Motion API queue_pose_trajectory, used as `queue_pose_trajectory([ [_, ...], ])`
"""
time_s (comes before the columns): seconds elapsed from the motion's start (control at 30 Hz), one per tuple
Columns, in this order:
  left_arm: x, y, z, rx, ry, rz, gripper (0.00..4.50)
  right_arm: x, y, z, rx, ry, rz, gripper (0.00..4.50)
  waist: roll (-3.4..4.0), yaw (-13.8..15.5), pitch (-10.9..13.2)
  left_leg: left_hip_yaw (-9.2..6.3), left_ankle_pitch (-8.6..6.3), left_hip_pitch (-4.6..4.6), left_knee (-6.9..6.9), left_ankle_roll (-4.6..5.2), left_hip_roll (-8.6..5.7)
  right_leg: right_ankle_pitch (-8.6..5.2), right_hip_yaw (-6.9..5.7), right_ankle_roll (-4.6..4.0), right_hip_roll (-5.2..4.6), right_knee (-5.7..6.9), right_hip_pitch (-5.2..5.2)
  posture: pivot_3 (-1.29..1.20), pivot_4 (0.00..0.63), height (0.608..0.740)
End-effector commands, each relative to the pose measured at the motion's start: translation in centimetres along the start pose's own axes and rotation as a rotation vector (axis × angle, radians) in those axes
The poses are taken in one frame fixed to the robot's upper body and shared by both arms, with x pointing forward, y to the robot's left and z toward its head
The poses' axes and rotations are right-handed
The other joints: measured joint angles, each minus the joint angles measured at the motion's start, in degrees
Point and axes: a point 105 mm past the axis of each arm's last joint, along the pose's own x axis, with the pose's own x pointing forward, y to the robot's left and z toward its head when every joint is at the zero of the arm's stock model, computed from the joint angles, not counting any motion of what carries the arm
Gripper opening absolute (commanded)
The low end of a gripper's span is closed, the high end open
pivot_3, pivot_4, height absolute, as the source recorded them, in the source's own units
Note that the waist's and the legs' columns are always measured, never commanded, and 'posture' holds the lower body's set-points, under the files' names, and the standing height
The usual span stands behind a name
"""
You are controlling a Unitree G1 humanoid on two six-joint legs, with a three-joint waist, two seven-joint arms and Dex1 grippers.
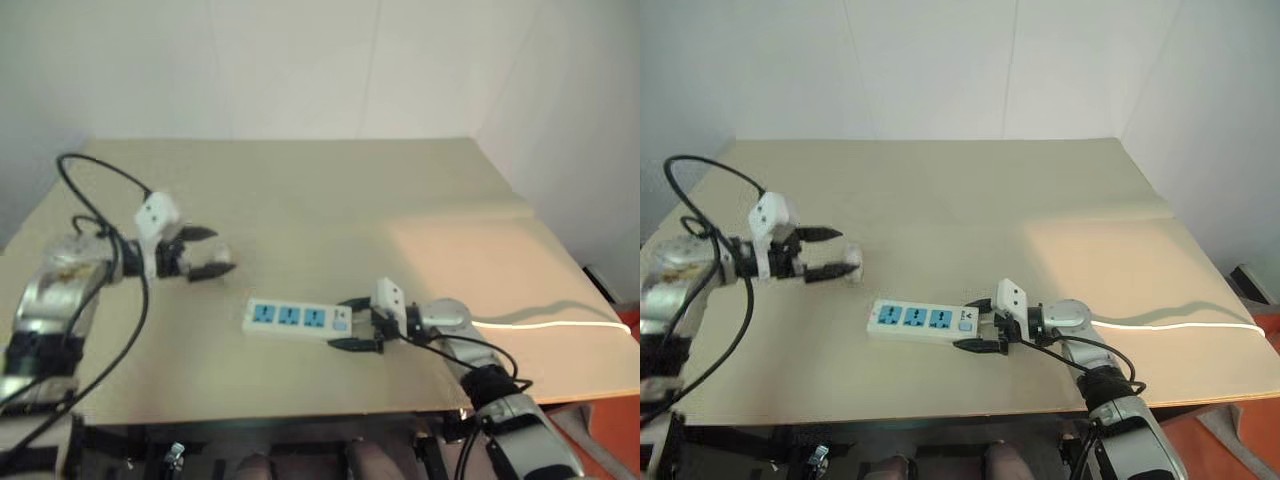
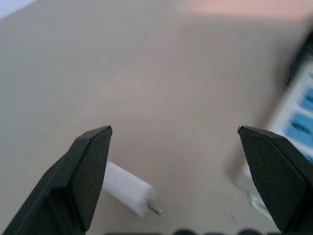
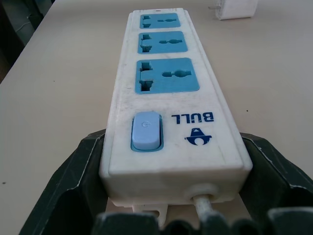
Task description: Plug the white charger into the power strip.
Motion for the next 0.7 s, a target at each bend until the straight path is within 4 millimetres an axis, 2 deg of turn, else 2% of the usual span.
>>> queue_pose_trajectory([
  [0.03, 0.3, 1.2, 4.3, -0.072, -0.001, 0.114, 4.5, 0.6, 0.1, 0.0, -0.029, 0.004, 0.001, 3.44, 0.0, -0.5, 0.0, 0.03, 0.0, 0.02, 0.0, 0.0, 0.0, 0.01, 0.05, -0.01, 0.0, 0.02, -0.01, 0.0, 0.15, 0.74],
  [0.1, 0.8, 1.6, 6.0, -0.113, 0.046, 0.19, 4.5, 0.5, 0.0, 0.0, -0.028, 0.001, -0.01, 3.44, 0.0, -0.7, 0.0, 0.0, -0.01, -0.01, -0.01, -0.01, -0.01, 0.03, 0.03, -0.05, -0.01, 0.07, -0.04, 0.0, 0.15, 0.74],
  [0.2, 1.6, 1.8, 7.3, -0.187, 0.111, 0.26, 4.5, 0.4, 0.1, -0.1, -0.023, 0.001, -0.022, 3.44, 0.0, -1.2, 0.0, -0.01, -0.01, 0.03, -0.01, -0.01, -0.08, 0.02, 0.05, -0.05, -0.06, 0.21, -0.04, 0.0, 0.15, 0.74],
  [0.3, 2.4, 1.2, 8.2, -0.312, 0.213, 0.306, 4.5, 0.2, 0.4, -0.3, -0.022, 0.003, -0.029, 3.44, 0.0, -1.3, 0.0, -0.05, 0.0, 0.11, -0.01, -0.01, -0.16, -0.1, 0.05, 0.15, -0.09, 0.36, -0.02, 0.0, 0.15, 0.74],
  [0.43, 2.6, -0.2, 7.5, -0.476, 0.472, 0.33, 4.5, 0.1, 0.6, -0.3, -0.018, 0.005, -0.039, 3.44, 0.0, -1.4, 0.0, -0.08, 0.0, 0.02, -0.01, -0.02, -0.21, -0.26, 0.06, 0.41, -0.1, 0.36, -0.07, 0.0, 0.15, 0.74],
  [0.7, 2.9, 0.5, 4.2, -0.59, 0.662, 0.48, 4.5, 0.0, 0.8, -0.4, -0.012, 0.011, -0.052, 3.44, 0.04, -1.5, 0.1, -0.06, -0.02, 0.07, -0.02, -0.07, -0.24, -0.34, 0.1, 0.51, -0.13, 0.47, -0.12, 0.0, 0.15, 0.74],
])
